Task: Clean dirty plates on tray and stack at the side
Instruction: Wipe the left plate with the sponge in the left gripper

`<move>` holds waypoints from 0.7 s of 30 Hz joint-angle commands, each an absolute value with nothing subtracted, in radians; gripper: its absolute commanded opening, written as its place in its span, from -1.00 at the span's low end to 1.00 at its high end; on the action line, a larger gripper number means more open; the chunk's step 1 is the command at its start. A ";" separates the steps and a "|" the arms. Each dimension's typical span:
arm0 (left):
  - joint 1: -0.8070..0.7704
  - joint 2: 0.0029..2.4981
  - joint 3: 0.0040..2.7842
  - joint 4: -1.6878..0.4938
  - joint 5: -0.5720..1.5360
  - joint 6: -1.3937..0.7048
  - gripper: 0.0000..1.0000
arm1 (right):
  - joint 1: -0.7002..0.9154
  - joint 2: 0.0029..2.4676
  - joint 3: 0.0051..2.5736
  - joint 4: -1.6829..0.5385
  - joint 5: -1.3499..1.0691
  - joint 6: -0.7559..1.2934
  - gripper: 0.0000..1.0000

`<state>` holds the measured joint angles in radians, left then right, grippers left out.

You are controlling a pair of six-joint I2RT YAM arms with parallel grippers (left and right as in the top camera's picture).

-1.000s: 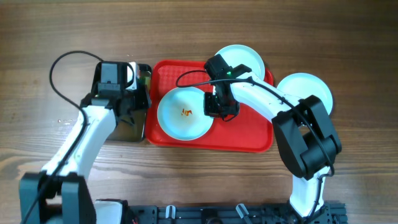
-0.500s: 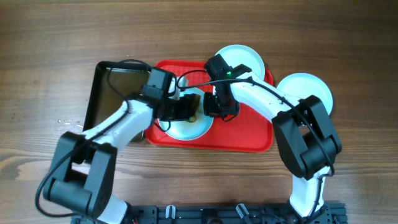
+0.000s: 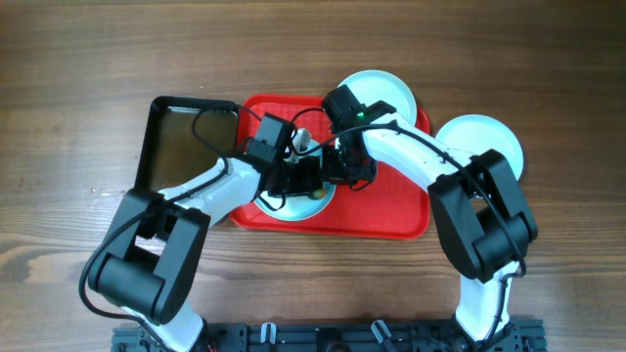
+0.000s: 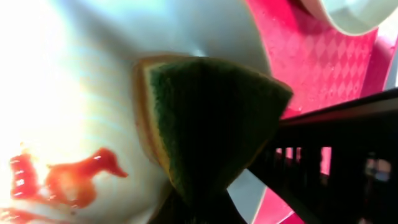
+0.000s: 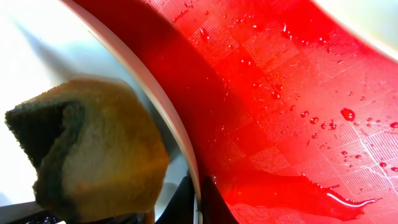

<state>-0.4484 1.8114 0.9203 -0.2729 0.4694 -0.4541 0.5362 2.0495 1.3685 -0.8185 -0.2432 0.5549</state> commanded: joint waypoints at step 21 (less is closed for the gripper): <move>-0.242 1.464 0.924 -0.487 0.010 -0.265 -0.92 | 0.540 2.106 1.333 -0.837 -0.181 0.549 -0.92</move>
